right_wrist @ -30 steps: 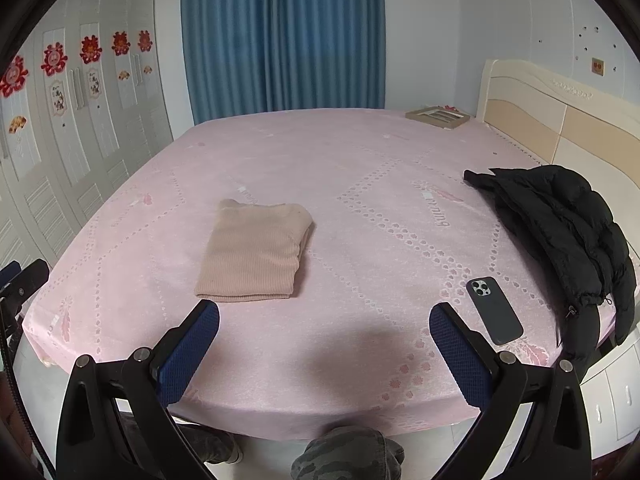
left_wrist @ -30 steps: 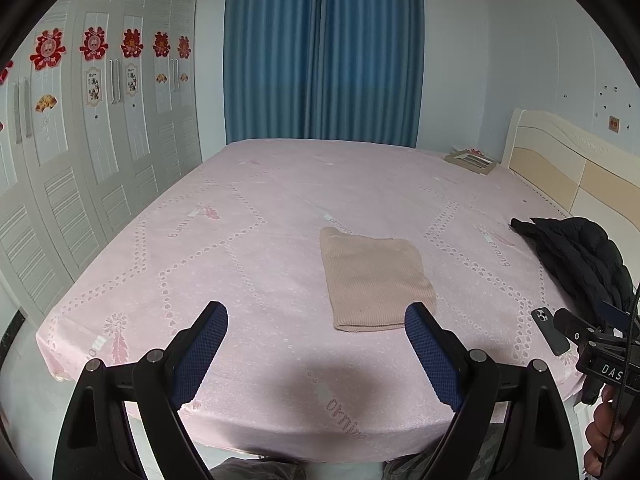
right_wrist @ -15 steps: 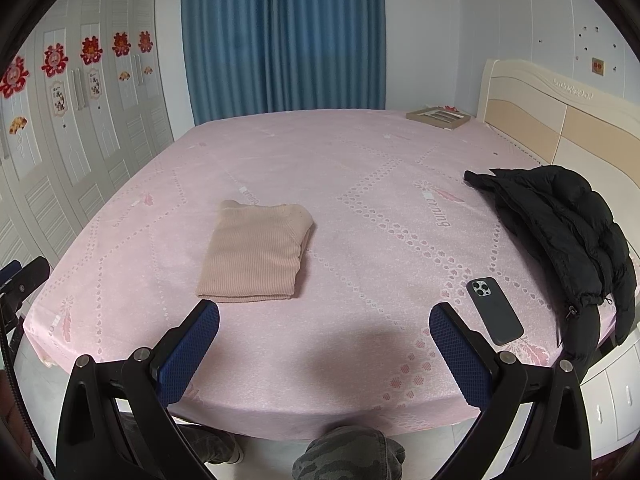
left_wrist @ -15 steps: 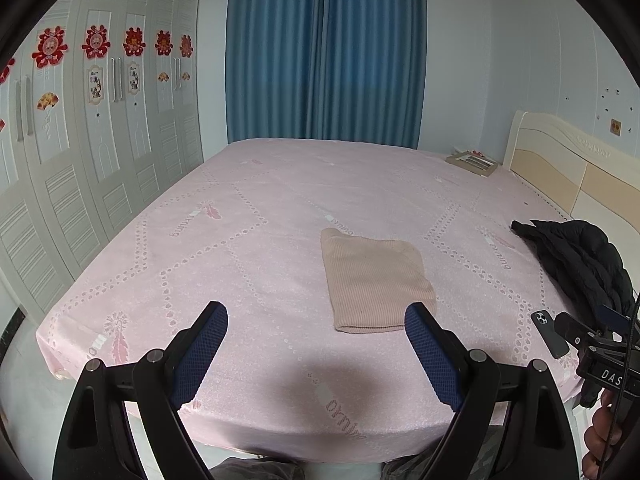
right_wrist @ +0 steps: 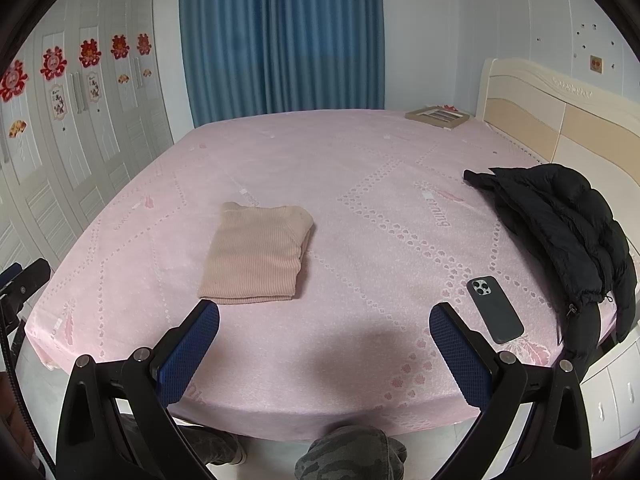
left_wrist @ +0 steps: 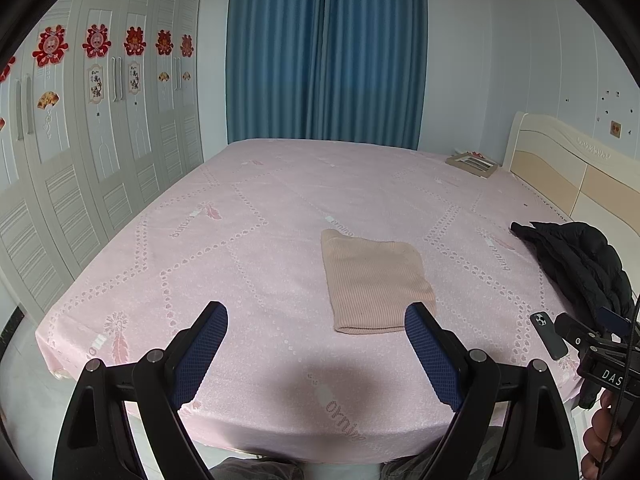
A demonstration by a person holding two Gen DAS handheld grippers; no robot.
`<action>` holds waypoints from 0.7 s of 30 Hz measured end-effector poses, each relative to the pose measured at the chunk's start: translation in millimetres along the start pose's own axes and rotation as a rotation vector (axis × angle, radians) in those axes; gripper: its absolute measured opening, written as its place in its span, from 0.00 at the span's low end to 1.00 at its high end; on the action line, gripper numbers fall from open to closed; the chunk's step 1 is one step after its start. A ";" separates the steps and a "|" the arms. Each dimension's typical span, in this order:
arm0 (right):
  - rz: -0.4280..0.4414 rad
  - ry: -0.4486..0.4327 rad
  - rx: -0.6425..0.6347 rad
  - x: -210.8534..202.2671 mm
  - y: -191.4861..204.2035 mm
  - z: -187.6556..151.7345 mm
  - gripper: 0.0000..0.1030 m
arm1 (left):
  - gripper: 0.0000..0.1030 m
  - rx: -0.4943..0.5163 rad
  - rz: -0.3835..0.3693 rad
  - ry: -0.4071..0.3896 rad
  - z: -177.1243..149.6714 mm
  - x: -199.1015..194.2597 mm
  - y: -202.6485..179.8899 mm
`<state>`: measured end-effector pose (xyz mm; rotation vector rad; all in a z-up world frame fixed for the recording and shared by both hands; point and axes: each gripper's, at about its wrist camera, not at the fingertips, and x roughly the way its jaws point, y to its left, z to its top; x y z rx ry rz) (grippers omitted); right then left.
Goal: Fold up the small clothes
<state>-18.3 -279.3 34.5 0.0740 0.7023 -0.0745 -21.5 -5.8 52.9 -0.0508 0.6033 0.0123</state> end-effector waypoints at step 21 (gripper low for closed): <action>0.007 -0.004 0.013 -3.0 -0.8 1.0 1.00 | 0.87 -0.002 -0.001 -0.002 -0.4 -1.4 -2.0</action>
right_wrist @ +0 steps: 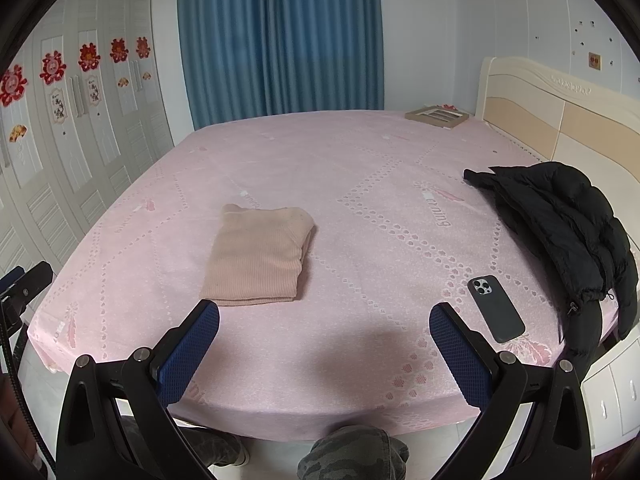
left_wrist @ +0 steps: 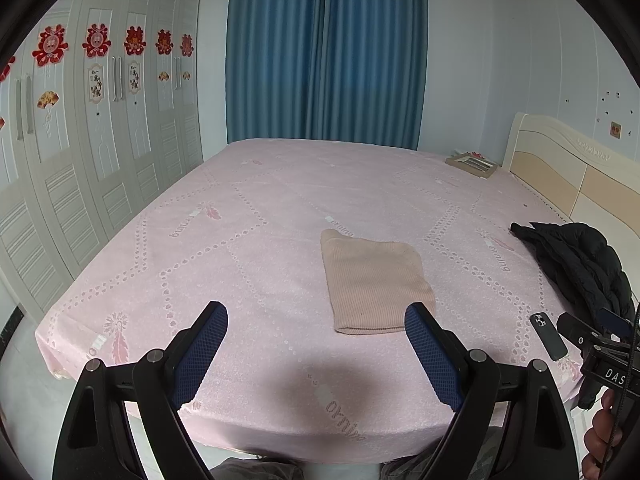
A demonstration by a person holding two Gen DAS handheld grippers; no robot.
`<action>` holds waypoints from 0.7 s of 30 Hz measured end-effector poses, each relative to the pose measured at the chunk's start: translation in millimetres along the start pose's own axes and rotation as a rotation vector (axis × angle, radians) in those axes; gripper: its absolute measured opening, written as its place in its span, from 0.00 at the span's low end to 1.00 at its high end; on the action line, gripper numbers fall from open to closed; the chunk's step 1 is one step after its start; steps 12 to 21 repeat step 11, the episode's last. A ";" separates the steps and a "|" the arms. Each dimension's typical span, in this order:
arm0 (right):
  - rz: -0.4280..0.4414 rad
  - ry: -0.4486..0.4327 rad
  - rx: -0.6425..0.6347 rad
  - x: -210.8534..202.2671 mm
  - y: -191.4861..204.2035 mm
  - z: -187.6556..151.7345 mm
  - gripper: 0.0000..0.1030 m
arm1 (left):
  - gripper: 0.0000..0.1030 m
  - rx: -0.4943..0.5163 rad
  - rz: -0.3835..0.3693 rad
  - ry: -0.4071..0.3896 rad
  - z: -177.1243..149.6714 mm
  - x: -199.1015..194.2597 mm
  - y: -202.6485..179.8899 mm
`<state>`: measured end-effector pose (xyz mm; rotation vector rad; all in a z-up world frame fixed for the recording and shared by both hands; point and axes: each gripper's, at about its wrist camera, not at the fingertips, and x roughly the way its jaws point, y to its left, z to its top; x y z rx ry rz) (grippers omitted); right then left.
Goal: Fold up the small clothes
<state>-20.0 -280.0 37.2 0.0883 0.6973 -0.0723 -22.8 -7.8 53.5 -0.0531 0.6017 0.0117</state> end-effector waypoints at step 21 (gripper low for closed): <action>0.008 -0.001 -0.001 2.7 -1.4 1.6 1.00 | 0.87 0.004 0.004 -0.016 3.7 -1.3 -9.5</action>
